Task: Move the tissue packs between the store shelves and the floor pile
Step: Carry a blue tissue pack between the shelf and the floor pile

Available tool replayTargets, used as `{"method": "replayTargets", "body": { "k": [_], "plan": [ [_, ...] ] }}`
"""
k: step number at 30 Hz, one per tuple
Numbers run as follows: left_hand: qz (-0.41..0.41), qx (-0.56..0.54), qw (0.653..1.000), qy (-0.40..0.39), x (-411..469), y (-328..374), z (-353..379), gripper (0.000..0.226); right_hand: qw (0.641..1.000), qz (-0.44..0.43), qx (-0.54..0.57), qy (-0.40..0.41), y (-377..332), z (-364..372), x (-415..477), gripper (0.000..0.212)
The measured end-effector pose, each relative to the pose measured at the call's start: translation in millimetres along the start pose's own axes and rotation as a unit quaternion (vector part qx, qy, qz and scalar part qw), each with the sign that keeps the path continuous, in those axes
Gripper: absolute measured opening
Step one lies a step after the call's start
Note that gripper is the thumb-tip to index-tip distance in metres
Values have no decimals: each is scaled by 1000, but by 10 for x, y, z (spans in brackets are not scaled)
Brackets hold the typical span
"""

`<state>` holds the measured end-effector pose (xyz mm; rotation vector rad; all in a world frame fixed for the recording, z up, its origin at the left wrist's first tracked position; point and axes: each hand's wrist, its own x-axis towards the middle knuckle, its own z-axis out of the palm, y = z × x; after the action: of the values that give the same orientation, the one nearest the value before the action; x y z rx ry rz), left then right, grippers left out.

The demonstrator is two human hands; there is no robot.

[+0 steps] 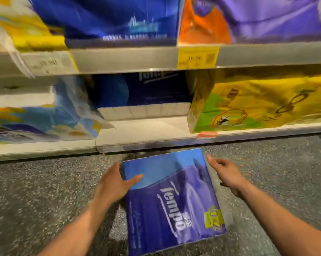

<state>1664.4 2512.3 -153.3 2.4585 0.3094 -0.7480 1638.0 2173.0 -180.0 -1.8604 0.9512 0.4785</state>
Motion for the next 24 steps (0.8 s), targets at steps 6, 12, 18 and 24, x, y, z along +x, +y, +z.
{"method": "replayTargets", "body": {
  "k": [6,12,18,24],
  "plan": [
    [-59,-111,992,10,942,-587,840,104,1000,17,-1,-15,284,447,824,72],
    [-135,-233,963,28,1368,-898,1301,105,998,54,9,-26,323,606,1197,58],
    [-142,-282,947,55,1012,-522,1123,67,995,47,76,-32,230,711,951,42],
    [-124,-384,910,94,541,-340,565,64,989,-32,137,-37,176,431,419,59]
  ]
}}
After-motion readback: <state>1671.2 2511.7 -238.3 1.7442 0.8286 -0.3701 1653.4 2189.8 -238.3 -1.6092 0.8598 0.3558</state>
